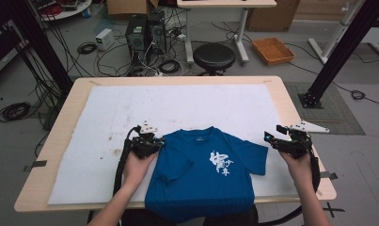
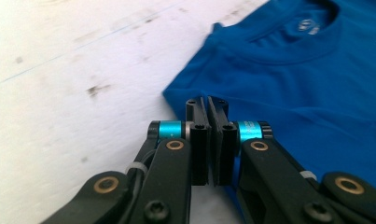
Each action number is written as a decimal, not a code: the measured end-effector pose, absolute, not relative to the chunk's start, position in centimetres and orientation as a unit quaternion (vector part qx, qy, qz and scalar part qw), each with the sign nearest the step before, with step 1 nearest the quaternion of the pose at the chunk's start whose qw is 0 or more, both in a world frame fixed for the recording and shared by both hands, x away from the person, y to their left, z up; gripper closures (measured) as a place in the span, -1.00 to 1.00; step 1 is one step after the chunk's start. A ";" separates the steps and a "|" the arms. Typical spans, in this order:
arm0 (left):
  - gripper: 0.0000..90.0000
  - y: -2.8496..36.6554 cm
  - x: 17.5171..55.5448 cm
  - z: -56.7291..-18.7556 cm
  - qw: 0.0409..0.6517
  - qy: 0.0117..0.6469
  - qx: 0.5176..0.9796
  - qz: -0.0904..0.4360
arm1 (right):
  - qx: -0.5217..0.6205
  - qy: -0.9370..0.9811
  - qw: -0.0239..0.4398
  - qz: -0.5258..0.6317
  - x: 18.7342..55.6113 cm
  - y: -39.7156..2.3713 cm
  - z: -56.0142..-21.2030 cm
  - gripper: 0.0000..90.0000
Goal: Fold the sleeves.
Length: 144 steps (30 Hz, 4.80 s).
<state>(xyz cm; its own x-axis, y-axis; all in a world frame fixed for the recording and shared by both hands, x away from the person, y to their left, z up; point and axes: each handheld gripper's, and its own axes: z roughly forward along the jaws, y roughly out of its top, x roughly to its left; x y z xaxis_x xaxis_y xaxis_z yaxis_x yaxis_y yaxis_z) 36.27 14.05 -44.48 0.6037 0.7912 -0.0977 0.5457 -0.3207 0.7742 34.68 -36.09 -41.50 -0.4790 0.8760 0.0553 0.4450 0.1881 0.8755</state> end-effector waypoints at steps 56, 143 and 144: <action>0.16 23.2 32.0 -40.5 0.545 0.366 0.735 0.170 | 0.416 0.794 0.161 0.412 30.9 -27.3 -37.7 0.97; -0.09 20.2 32.4 -40.4 0.536 0.335 0.756 0.168 | 0.414 0.732 0.206 0.501 32.3 -29.8 -38.6 -0.15; -0.09 20.2 32.4 -40.4 0.536 0.336 0.756 0.167 | 0.415 0.732 0.206 0.500 32.3 -29.8 -38.6 -0.15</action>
